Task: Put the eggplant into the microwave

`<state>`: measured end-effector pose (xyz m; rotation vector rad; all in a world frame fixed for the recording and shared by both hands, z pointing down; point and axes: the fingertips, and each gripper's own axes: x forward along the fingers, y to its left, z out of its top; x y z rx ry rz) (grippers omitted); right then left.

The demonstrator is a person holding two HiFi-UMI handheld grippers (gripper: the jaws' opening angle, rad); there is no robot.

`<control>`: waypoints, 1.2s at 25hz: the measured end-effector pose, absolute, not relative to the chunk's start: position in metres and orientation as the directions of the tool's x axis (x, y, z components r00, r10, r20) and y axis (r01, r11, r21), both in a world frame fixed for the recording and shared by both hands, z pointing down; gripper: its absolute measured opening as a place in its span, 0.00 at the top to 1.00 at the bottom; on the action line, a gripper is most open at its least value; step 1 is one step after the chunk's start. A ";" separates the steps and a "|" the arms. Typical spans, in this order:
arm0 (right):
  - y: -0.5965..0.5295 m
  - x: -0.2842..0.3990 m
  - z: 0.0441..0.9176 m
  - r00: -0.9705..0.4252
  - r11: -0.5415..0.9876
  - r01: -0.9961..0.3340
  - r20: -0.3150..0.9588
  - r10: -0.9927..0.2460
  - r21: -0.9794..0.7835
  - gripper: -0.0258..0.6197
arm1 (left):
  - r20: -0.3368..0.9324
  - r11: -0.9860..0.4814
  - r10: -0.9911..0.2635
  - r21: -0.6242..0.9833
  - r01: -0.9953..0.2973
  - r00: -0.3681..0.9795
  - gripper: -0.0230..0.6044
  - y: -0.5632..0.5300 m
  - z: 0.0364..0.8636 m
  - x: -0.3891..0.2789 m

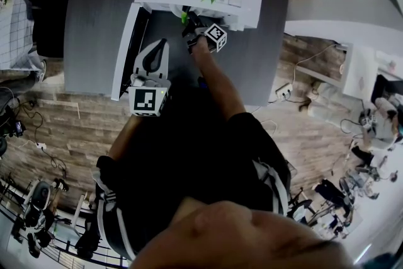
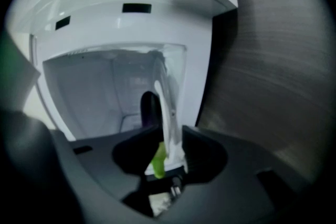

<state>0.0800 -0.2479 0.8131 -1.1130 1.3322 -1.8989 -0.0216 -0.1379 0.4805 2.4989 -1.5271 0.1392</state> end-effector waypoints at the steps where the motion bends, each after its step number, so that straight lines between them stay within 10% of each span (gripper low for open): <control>1: -0.247 0.081 0.814 -0.495 -0.350 -0.013 0.311 -0.812 -0.936 0.72 | 0.187 -0.442 -0.868 0.128 -0.888 0.459 0.91 -0.138 0.480 -0.022; 15: -0.243 0.091 0.810 -0.488 -0.299 -0.129 0.323 -0.811 -0.945 0.72 | 0.173 -0.444 -0.870 0.130 -0.887 0.461 0.91 -0.136 0.480 -0.020; 30: -0.220 0.106 0.791 -0.448 -0.075 -0.664 0.476 -0.757 -0.744 0.84 | 0.163 -0.443 -0.872 0.135 -0.886 0.461 0.91 -0.132 0.475 -0.021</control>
